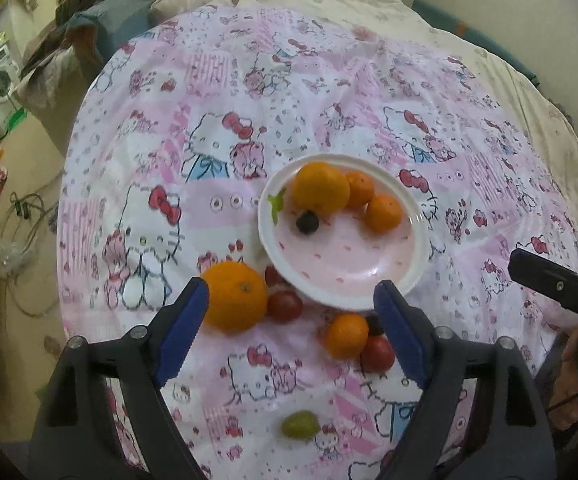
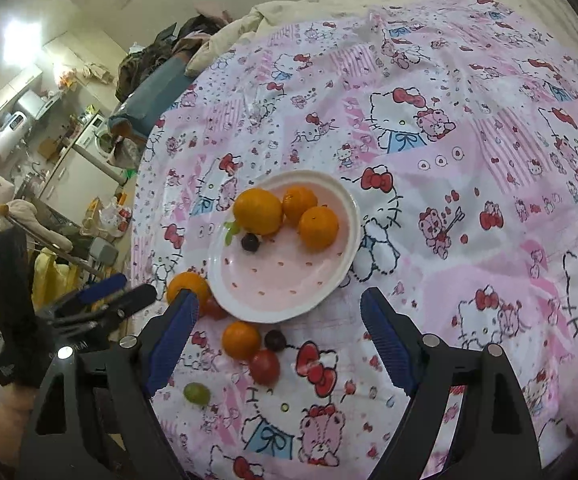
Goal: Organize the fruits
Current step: 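Withdraw both open tools from the white plate, then grasp another large orange with the left tool and lift it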
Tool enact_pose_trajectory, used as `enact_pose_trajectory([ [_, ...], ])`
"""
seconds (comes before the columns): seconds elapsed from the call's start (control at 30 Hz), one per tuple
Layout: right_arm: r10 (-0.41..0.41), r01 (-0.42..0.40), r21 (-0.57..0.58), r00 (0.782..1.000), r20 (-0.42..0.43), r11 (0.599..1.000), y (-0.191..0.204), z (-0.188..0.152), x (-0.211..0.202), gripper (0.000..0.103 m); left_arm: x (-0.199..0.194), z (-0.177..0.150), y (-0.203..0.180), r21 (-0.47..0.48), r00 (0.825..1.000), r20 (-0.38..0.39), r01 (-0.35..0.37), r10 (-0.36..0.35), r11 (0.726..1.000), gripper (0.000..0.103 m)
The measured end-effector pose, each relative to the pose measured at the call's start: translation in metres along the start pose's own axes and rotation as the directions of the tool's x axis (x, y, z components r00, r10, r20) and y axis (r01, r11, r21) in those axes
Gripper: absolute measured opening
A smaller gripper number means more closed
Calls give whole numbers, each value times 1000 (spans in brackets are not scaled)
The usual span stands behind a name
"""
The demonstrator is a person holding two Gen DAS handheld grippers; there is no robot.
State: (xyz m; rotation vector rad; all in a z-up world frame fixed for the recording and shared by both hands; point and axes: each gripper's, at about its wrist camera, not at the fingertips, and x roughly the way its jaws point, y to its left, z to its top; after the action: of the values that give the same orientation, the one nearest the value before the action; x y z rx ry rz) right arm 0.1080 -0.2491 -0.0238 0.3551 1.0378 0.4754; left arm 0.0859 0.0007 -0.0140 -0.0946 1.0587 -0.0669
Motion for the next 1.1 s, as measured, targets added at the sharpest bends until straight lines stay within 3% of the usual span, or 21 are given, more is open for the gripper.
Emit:
enact_pose_trajectory([
  [0.37,-35,35,-8,999,14,999,14,-21,2,91,-8,-10,26,-101,996,56,-59,65,993,82],
  [0.53,-46,46,3,999,-6,999,14,-19,12,91,4,-9,54,-231,998,-5,-61,62,971,82],
  [0.7,-21,23,56,999,-45,998,7,-19,21,91,29,-15,84,-385,994,-107,-61,21,921,82],
  [0.83,-6,12,92,998,-58,996,3,-20,24,91,47,-16,86,-416,988,-154,-55,-11,908,80],
  [1.1,17,-6,129,997,-77,992,-2,-20,27,91,75,-9,68,-400,979,-202,-52,-32,915,79],
])
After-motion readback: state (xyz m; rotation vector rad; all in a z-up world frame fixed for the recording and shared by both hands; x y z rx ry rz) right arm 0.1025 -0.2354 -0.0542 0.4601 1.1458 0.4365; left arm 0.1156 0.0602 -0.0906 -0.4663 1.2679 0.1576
